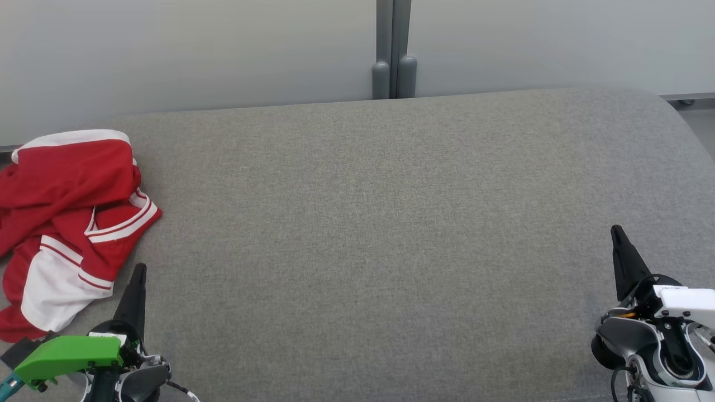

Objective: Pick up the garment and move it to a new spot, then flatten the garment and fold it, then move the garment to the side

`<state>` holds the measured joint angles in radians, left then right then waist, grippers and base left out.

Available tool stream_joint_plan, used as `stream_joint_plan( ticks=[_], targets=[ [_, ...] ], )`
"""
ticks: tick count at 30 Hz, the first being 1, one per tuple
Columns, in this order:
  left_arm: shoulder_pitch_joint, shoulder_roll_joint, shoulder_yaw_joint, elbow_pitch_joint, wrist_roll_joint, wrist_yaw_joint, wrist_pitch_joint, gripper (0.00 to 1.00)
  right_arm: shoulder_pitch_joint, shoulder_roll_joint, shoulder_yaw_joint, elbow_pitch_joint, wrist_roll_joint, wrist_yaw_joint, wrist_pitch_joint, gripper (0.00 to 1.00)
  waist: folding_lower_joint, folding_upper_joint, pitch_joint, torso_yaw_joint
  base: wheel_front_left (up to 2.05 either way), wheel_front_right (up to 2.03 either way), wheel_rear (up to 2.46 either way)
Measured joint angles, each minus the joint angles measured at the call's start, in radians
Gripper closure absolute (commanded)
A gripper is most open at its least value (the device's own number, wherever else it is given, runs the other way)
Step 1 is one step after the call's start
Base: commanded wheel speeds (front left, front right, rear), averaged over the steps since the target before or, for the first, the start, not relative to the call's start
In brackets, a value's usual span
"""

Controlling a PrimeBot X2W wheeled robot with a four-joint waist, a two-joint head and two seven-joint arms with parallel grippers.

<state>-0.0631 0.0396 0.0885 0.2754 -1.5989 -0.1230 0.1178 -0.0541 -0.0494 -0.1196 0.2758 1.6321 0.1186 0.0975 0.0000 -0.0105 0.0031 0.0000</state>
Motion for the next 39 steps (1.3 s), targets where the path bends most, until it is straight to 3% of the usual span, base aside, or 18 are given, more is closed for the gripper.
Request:
stream_joint_plan(
  ticks=[14, 15, 26, 39],
  targets=[
    [0.0, 0.0, 0.0, 0.0, 0.0, 0.0, 0.0, 1.0, 0.0, 0.0, 0.0, 0.0, -0.004, 0.0, 0.0, 1.0, 0.0, 0.0, 0.0, 0.0, 0.0, 0.0, 0.0],
    [0.001, -0.001, 0.0, 0.003, 0.0, 0.0, 0.0, 0.0, 0.001, 0.001, 0.0, 0.002, -0.004, -0.001, 0.0, 0.0, 0.0, 0.0, 0.0, 0.0, 0.0, 0.0, 0.0],
    [0.033, -0.015, -0.023, 0.027, 0.002, 0.001, -0.006, 0.0, 0.038, 0.016, 0.011, 0.021, -0.035, -0.005, -0.021, 0.0, 0.0, 0.0, 0.0, 0.001, 0.0, 0.0, 0.0],
    [0.033, 0.017, -0.065, 0.008, 0.13, 0.001, -0.067, 0.0, 0.039, -0.067, 0.083, -0.007, -0.196, -0.02, -0.06, 0.0, 0.0001, 0.0001, 0.001, 0.005, 0.0, 0.0, 0.0]
  ],
)
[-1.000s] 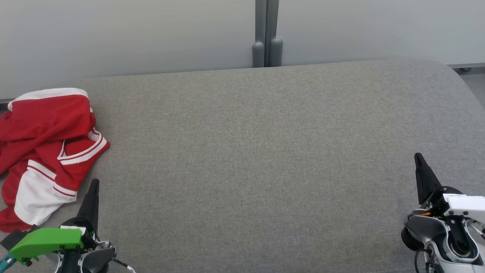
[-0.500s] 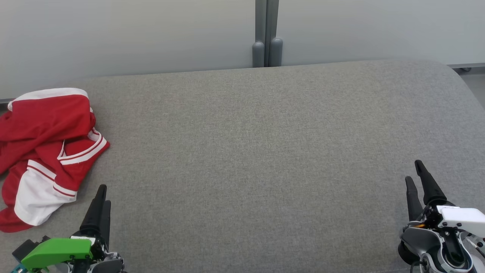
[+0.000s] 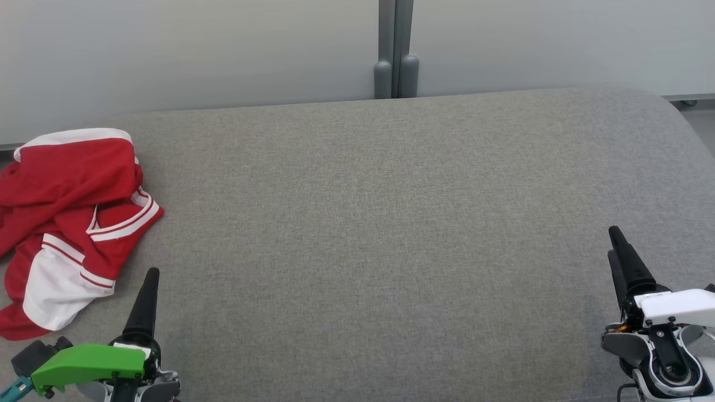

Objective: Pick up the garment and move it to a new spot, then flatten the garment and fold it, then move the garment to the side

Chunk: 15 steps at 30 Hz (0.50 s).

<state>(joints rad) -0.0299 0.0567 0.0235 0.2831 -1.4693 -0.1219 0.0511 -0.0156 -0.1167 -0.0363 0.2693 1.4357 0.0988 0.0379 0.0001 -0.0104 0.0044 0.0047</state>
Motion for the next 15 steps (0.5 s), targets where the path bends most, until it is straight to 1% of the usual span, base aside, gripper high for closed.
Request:
stream_joint_plan(
  ticks=[3, 6, 11, 15],
  targets=[
    [0.0, 0.014, -0.019, 0.0, 0.046, 0.0, -0.01, 0.0, -0.001, -0.017, 0.019, -0.012, -0.059, -0.023, -0.011, 0.0, 0.0, 0.0, 0.0, 0.001, 0.0, 0.0, 0.0],
    [0.0, 0.026, -0.032, -0.001, 0.092, 0.0, -0.018, 0.0, -0.001, -0.016, 0.039, -0.017, -0.125, -0.04, -0.02, 0.0, 0.0, 0.0, 0.0, 0.002, 0.0, 0.0, 0.0],
    [0.0, 0.035, -0.063, -0.003, 0.181, 0.004, -0.036, 0.0, -0.001, -0.015, 0.063, -0.023, -0.209, -0.048, -0.035, 0.0, 0.0, 0.0, 0.0, 0.002, 0.0, 0.0, 0.0],
    [0.0, 0.037, -0.075, -0.008, 0.229, 0.017, -0.048, 0.0, -0.001, -0.016, 0.083, -0.028, -0.266, -0.058, -0.048, 0.0, 0.0, 0.0, -0.001, 0.003, 0.0, 0.0, 0.0]
  ],
)
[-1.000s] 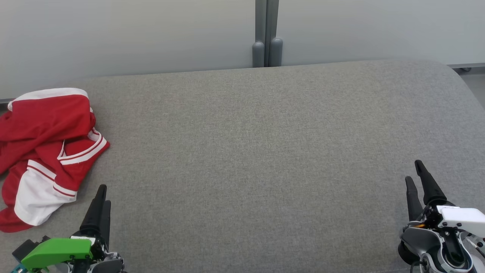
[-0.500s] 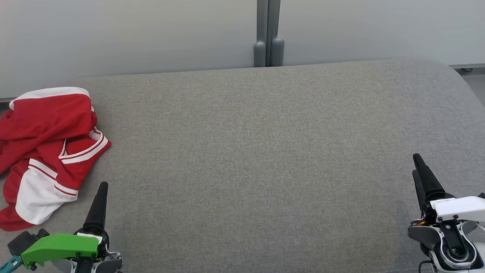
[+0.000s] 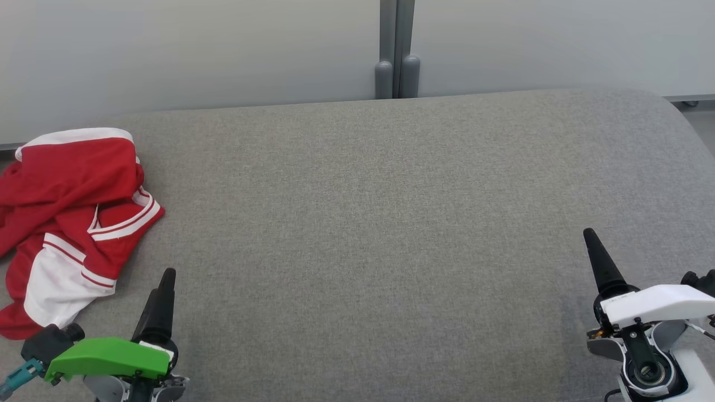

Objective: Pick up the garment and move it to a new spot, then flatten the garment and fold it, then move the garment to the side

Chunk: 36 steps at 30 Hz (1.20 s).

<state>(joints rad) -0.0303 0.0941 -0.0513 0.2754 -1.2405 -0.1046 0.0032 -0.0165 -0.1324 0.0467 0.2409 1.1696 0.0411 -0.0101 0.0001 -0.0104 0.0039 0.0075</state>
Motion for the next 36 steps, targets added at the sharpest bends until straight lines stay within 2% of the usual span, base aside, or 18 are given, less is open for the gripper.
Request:
stream_joint_plan(
  ticks=[9, 23, 36],
  targets=[
    [0.0, -0.001, -0.015, -0.027, 0.109, 0.016, -0.031, 0.0, 0.0, -0.011, 0.032, -0.007, -0.126, -0.022, -0.026, 0.0, 0.0, 0.0, -0.001, 0.0, 0.0, 0.0, 0.0],
    [0.0, 0.001, -0.042, -0.035, 0.288, 0.017, -0.078, 0.0, 0.005, -0.031, 0.077, -0.019, -0.28, -0.052, -0.071, 0.0, 0.0, 0.0, -0.003, -0.003, 0.0, 0.0, 0.0],
    [0.001, 0.015, -0.052, -0.03, 0.465, 0.017, -0.123, 0.0, 0.011, -0.053, 0.099, -0.037, -0.413, -0.052, -0.117, 0.0, 0.0, 0.0, -0.003, -0.009, 0.0, 0.0, 0.0]
  ],
)
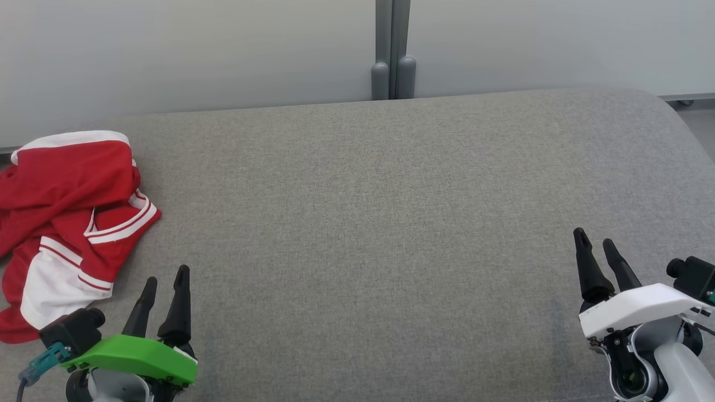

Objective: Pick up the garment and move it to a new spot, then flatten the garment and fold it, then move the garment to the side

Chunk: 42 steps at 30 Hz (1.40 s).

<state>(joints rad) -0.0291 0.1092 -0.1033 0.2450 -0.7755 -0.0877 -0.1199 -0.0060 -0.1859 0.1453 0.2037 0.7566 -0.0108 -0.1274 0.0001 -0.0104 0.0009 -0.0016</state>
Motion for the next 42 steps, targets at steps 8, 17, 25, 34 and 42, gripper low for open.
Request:
stream_joint_plan(
  ticks=[8, 17, 25, 34, 42],
  targets=[
    [0.001, 0.002, 0.0, 0.005, 0.092, 0.0, -0.027, 0.0, 0.017, -0.013, 0.007, -0.002, -0.094, 0.0, -0.022, 0.0, 0.0, 0.0, 0.001, -0.004, 0.0, 0.0, 0.0],
    [0.002, 0.005, 0.001, 0.009, 0.199, 0.0, -0.059, 0.0, 0.018, -0.04, 0.018, -0.003, -0.207, 0.0, -0.054, 0.0, 0.0, 0.0, 0.002, -0.006, 0.0, 0.0, 0.0],
    [0.004, 0.009, -0.001, 0.03, 0.3, -0.001, -0.085, 0.0, 0.02, -0.066, 0.024, -0.003, -0.305, 0.0, -0.076, 0.0, -0.0001, 0.0, 0.002, -0.007, 0.0, 0.0, 0.0],
    [0.015, 0.009, -0.001, 0.053, 0.381, -0.006, -0.111, 0.0, 0.034, -0.071, 0.026, -0.002, -0.389, 0.002, -0.105, 0.0, -0.0001, 0.0, 0.002, -0.008, 0.0, 0.0, 0.0],
    [0.015, 0.008, 0.001, 0.079, 0.436, -0.013, -0.129, 0.0, 0.044, -0.07, 0.026, 0.021, -0.415, 0.033, -0.123, 0.0, 0.0, 0.0, 0.002, -0.009, 0.0, 0.0, 0.0]
  ],
)
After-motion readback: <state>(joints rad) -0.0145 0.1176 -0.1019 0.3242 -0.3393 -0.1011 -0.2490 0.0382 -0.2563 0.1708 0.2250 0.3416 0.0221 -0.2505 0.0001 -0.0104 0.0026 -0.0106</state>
